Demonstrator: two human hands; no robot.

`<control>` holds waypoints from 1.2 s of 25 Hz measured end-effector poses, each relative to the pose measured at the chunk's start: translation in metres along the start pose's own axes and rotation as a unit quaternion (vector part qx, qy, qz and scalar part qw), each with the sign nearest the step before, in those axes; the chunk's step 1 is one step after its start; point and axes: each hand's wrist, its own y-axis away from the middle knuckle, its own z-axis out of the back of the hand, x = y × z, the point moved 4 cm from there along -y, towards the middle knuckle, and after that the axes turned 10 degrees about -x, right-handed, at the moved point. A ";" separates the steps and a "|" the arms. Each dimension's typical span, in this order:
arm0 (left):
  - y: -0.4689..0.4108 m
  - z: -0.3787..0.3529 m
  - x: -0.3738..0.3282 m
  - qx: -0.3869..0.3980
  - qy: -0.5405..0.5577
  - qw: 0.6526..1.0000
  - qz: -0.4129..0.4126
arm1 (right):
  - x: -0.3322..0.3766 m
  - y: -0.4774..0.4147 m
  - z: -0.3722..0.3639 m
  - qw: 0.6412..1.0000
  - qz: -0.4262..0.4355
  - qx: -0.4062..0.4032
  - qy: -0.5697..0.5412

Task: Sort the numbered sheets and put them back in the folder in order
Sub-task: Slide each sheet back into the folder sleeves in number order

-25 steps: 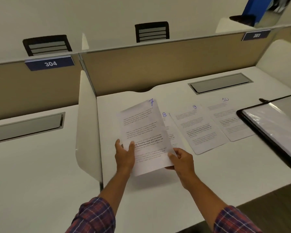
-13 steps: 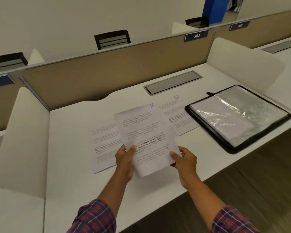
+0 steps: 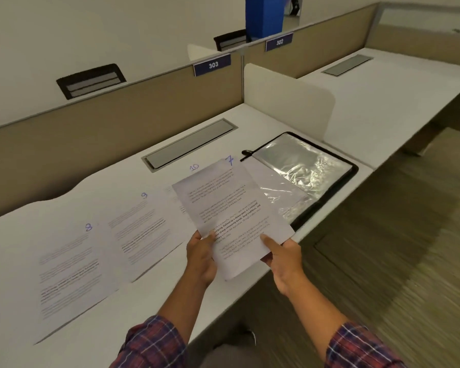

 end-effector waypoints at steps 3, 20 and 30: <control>-0.013 -0.058 0.013 0.033 0.001 0.999 0.010 | 0.018 -0.032 0.017 1.000 -0.017 -0.009 -0.019; -0.114 -0.327 0.069 -0.031 -0.286 0.941 -0.179 | 0.210 -0.268 0.090 0.991 -0.026 -0.110 -0.068; -0.107 -0.419 0.114 0.105 -0.475 0.792 -0.371 | 0.254 -0.342 0.107 0.995 -0.081 -0.035 -0.040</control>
